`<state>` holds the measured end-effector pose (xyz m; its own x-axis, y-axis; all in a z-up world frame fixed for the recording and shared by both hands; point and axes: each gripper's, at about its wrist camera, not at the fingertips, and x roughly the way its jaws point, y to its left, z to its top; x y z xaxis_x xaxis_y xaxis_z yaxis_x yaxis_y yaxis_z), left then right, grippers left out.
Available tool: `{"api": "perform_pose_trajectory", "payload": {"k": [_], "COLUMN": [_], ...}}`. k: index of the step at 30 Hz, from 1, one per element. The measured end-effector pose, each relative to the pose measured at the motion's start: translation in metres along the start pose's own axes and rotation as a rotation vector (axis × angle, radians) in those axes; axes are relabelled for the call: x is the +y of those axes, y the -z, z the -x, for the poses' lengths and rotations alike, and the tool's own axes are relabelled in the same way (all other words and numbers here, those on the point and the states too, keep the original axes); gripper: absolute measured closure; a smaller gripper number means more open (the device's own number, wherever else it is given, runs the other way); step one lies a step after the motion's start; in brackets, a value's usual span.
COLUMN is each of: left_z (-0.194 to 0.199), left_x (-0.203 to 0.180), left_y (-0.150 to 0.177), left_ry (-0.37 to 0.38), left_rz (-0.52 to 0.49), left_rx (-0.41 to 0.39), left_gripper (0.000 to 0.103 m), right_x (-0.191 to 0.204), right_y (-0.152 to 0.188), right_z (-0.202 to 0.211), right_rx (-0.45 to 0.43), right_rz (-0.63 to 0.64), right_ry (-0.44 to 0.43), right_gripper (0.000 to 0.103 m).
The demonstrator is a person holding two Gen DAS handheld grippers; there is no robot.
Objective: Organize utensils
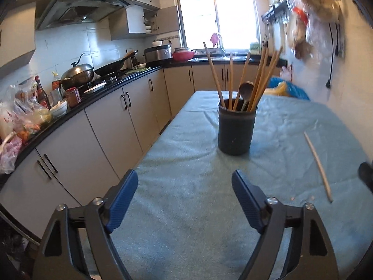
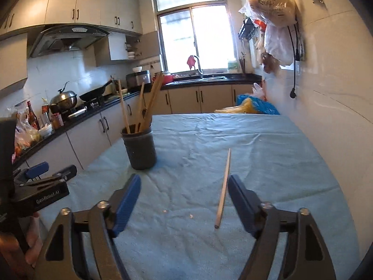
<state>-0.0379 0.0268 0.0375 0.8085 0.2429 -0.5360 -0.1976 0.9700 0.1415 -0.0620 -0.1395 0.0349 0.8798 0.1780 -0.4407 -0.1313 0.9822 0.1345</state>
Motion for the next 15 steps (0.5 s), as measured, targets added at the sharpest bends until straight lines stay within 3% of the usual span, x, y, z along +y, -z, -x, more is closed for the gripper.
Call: {"api": "perform_pose_trajectory", "payload": {"k": [6, 15], "left_z": [-0.005, -0.020], "left_x": [-0.001, 0.007], "left_y": [0.001, 0.005], "left_ry": [-0.023, -0.028], "left_rz": [-0.015, -0.003], "left_rx": [0.018, 0.053], "left_gripper": [0.020, 0.020], "right_x": [0.013, 0.038], "right_y": [-0.002, 0.003], "right_z": [0.001, -0.010], "right_rx": [-0.009, 0.033], "right_rz": [0.043, 0.122], "right_ry": [-0.009, -0.028], "right_gripper": [0.009, 0.009]}}
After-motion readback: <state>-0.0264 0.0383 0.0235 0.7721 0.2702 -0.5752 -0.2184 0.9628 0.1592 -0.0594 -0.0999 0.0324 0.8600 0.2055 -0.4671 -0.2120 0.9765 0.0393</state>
